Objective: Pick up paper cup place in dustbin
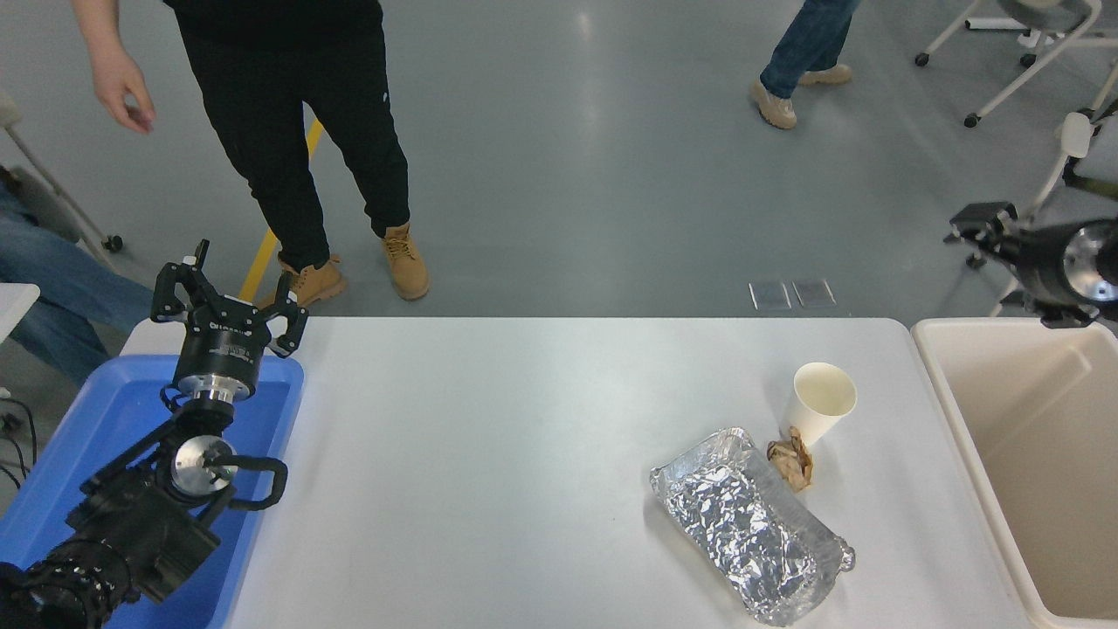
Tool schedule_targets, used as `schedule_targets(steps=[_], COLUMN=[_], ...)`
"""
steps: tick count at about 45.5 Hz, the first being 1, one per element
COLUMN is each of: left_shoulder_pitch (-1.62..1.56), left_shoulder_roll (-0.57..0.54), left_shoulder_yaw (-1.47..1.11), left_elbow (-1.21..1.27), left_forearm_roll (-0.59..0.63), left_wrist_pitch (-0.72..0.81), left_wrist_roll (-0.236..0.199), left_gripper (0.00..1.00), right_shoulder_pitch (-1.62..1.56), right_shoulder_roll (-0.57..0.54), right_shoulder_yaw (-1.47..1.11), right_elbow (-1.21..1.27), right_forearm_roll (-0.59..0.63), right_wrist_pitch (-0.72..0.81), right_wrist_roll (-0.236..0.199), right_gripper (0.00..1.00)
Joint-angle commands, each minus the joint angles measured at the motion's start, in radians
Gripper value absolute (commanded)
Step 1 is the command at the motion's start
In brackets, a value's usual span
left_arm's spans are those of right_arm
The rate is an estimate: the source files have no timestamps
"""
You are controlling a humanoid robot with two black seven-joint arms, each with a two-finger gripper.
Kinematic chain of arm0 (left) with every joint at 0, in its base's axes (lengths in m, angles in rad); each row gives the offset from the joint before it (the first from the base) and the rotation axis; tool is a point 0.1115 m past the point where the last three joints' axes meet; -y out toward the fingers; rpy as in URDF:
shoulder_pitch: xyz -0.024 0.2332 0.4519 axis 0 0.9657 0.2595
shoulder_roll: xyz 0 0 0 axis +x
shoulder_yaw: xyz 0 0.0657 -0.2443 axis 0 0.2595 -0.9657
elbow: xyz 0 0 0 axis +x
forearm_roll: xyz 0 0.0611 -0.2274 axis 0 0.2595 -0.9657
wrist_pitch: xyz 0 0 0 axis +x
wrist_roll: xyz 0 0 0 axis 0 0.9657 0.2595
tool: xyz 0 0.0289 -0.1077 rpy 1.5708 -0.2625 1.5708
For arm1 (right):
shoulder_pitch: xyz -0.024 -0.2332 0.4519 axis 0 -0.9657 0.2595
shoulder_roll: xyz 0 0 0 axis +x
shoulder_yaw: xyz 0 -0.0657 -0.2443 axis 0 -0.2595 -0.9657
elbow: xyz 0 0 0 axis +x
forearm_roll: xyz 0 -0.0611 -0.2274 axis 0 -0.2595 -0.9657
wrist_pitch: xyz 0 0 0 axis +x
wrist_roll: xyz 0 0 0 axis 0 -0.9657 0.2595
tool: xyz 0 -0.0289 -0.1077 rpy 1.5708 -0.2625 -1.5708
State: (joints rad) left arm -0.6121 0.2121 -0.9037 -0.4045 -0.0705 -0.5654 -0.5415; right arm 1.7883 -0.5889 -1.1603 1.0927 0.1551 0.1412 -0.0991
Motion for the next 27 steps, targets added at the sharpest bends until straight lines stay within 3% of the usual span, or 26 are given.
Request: schedule_targets(steps=[1, 10, 27], left_shoulder_pitch=[0.000, 0.000, 0.000], left_shoulder_roll=[0.000, 0.000, 0.000], left_shoulder_yaw=[0.000, 0.000, 0.000], left_elbow=[0.001, 0.000, 0.000], left_forearm_roll=[0.000, 0.000, 0.000], left_wrist_pitch=[0.001, 0.001, 0.001], left_wrist_roll=[0.000, 0.000, 0.000], left_gripper=[0.99, 0.99, 0.99], right_shoulder_pitch=[0.124, 0.186, 0.100], right_shoulder_roll=[0.132, 0.175, 0.261], right_shoulder_yaw=[-0.179, -0.170, -0.108], right_elbow=[0.119, 0.242, 0.237], right_forearm_roll=[-0.023, -0.127, -0.131], right_wrist_pitch=[0.008, 0.106, 0.104], right_wrist_roll=[-0.019, -0.018, -0.016], right_gripper=[1.00, 1.00, 1.00])
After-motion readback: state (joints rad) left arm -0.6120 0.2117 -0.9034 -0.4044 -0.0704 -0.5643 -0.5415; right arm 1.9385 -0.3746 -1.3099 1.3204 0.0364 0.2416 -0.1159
